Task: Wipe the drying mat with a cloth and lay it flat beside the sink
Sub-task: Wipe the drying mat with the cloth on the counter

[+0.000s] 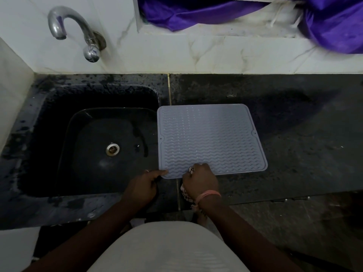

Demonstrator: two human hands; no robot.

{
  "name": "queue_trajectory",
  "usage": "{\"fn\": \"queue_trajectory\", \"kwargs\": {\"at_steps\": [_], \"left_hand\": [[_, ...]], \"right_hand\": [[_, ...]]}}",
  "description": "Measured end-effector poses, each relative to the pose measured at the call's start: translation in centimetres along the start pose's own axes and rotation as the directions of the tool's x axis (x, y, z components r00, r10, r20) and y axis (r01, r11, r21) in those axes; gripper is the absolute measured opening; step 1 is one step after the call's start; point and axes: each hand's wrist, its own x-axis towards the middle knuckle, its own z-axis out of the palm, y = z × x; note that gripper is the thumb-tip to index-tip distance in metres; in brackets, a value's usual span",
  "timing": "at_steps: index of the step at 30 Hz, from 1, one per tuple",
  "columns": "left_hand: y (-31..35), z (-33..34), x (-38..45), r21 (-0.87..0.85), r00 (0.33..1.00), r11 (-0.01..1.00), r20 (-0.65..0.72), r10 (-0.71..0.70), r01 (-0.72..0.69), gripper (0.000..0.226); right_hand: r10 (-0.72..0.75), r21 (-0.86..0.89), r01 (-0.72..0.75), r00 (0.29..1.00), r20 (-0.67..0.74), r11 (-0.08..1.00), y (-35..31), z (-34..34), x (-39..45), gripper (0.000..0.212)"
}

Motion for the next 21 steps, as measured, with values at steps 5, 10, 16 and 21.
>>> {"fn": "queue_trajectory", "kwargs": {"at_steps": [5, 10, 16, 21], "left_hand": [[0.1, -0.6, 0.0, 0.0, 0.999, 0.999, 0.024, 0.034, -0.034, 0.062], [-0.4, -0.9, -0.2, -0.089, 0.999, 0.996, 0.034, 0.032, -0.029, 0.059], [-0.3, -1.0, -0.7, -0.214, 0.998, 0.976, 0.041, 0.039, -0.029, 0.05], [-0.8, -1.2, -0.6, -0.257, 0.996, 0.966, 0.087, 0.021, 0.002, 0.046]], "right_hand": [[-0.144, -0.003, 0.144, 0.988, 0.059, 0.99, -1.9, 1.4, -0.5, 0.022], [-0.215, -0.017, 0.218, 0.972, 0.093, 0.976, -3.5, 2.9, -0.8, 0.032], [-0.202, 0.044, 0.198, 0.973, 0.11, 0.979, -4.0, 2.9, -0.6, 0.028], [-0.185, 0.078, 0.177, 0.975, 0.123, 0.981, -4.7, 2.7, -0.9, 0.023]]}}
